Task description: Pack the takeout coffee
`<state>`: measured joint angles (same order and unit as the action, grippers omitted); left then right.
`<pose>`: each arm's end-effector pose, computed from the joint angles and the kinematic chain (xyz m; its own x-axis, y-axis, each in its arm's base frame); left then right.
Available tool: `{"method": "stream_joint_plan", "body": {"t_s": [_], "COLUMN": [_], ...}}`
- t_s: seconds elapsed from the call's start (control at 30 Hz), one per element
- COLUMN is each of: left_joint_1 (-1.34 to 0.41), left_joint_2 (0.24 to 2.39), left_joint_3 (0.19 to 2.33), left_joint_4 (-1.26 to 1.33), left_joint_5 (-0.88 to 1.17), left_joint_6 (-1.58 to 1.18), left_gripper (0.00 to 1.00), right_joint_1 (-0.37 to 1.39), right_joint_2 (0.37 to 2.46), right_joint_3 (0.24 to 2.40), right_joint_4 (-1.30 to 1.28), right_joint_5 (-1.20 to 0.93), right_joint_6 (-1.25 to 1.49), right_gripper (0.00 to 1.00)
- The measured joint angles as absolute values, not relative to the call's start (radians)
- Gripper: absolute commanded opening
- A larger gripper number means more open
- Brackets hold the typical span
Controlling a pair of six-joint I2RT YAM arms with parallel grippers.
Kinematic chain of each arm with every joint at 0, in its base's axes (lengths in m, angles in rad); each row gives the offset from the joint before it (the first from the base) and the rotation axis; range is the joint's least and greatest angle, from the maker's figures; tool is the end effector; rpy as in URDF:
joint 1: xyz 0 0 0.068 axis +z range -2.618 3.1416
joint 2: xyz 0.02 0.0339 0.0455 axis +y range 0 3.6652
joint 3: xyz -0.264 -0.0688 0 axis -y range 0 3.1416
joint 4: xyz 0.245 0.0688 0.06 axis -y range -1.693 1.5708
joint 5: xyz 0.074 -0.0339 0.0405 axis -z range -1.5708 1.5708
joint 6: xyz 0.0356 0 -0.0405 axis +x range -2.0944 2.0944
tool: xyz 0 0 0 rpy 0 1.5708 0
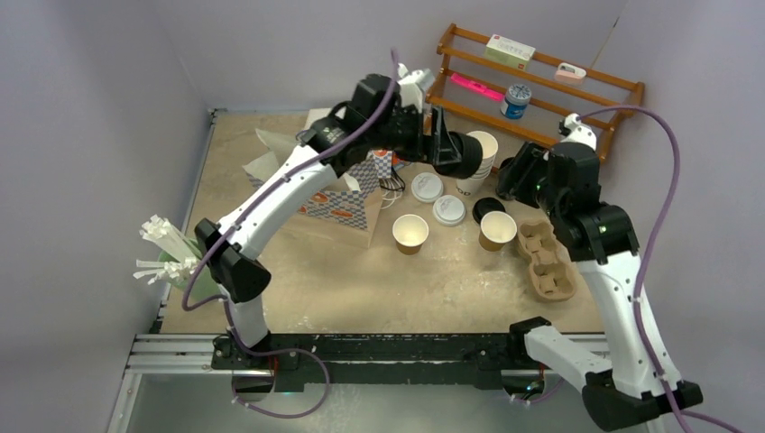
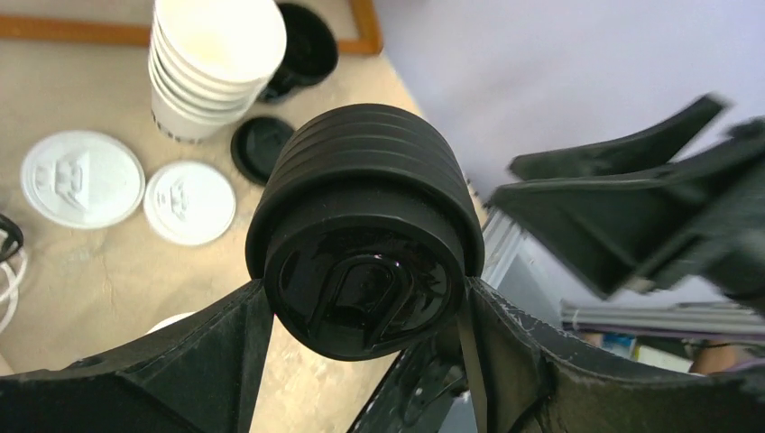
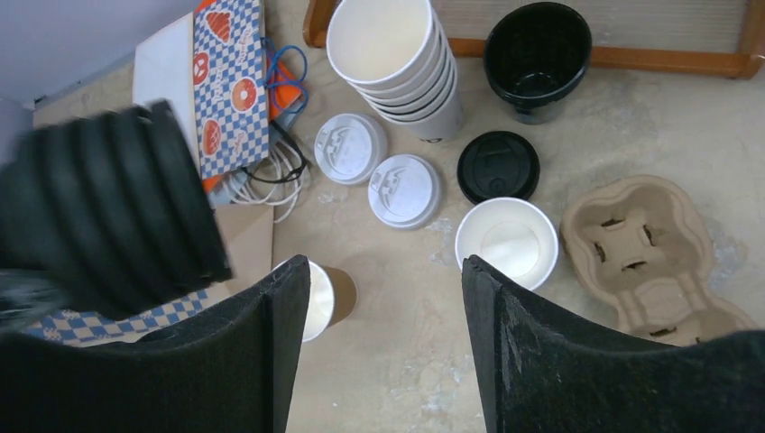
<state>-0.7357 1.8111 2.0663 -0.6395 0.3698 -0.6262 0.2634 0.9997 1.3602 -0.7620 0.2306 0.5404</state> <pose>0.2910 -0.2807 0.4496 -0.7375 -0.0695 -0.6717 0.5454 0.5253 -0.6531 0.1811 0.0404 0.4357 -0.3495 0.4245 -0.8353 0.1510 0.9053 0.3970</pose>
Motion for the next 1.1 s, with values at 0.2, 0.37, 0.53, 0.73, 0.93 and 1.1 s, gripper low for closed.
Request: {"method": "stream_joint_plan", "body": {"t_s": [0.2,0.37,0.53,0.73,0.93,1.1], "left_joint_1": [-0.824,-0.867,-0.892,-0.900,-0.899,-0.899], "left_joint_2": [1.870,1.965,2.041,2.051,2.051,2.051], "left_joint_3": [1.983,1.938,1.898,1.835,1.782,1.752], "left_joint_4": [-0.653,-0.651,-0.647,-0.638,-0.585,-0.569], "left_joint_5": [0.293,0.266,0.264,0.257,0.273,0.297], "left_joint_6": [-0.536,-0.500,-0.491,-0.482,-0.487,-0.490], "left_gripper": [0.34,0.33,0.33,0.33,0.33,0.33], "right_joint_1": [0.264,0.263,0.250,0.097,0.059,0.059], "right_joint_2": [0.939,0.931,0.922,0.921,0.902,0.901], "right_joint_3": [1.295,1.172,1.066,0.971,0.889,0.860], "right_joint_4": [-0.795,-0.820,-0.832,-0.790,-0.691,-0.649], "right_joint_5": [0.243,0.219,0.162,0.028,-0.123,-0.184], "right_joint_6": [0.558,0.600,0.671,0.713,0.741,0.752], "right_gripper": [0.65,0.65,0.63,0.55,0.49,0.45]}}
